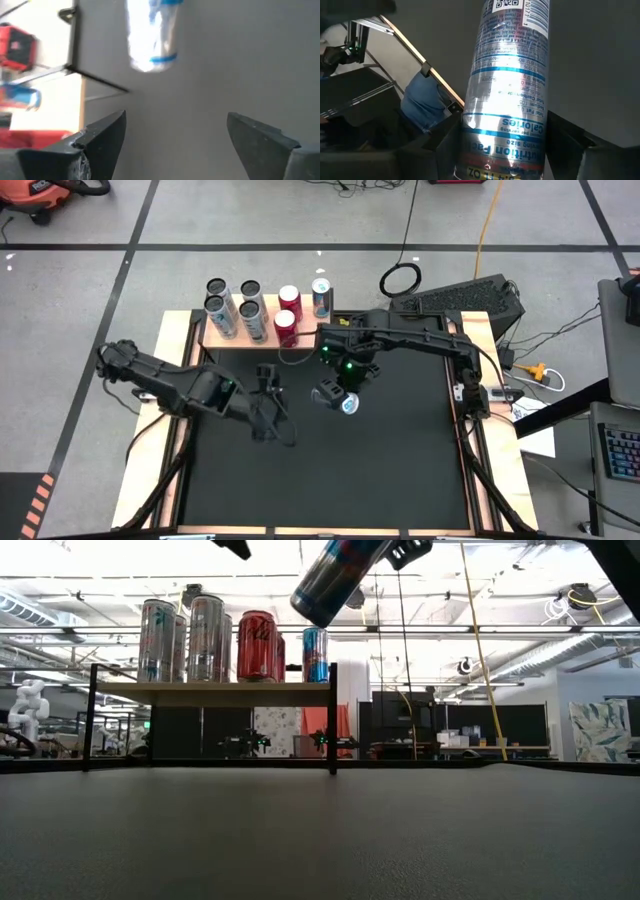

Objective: Place canned beverage on shelf
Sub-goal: Put the blue soda can aligned with the blue soda can on the shelf

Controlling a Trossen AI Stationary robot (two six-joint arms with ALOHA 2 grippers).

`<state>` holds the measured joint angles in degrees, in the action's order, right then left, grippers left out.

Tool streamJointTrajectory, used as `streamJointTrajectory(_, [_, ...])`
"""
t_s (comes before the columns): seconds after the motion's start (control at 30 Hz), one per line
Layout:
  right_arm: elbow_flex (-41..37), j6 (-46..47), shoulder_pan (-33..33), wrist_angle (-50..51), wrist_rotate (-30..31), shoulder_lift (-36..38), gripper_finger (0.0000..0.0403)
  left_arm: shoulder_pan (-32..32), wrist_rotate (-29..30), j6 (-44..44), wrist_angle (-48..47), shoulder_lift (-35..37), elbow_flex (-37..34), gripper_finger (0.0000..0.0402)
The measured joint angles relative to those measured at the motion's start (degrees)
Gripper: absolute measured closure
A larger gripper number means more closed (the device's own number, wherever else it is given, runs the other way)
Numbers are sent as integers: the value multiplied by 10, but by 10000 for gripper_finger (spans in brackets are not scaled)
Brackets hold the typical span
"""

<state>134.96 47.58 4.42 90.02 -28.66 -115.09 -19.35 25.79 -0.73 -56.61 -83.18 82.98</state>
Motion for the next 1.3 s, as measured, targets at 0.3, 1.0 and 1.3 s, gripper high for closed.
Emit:
streamJointTrajectory(0.3, [0,-15,14,0,-57,0,190,65,-111,-84,70,-29,0,61])
streamJointTrajectory(1.0, [0,-66,12,0,-106,0,190,115,-257,-163,237,-65,0,61])
streamJointTrajectory(1.3, [0,-85,10,0,-104,4,190,120,-258,-165,253,-84,0,61])
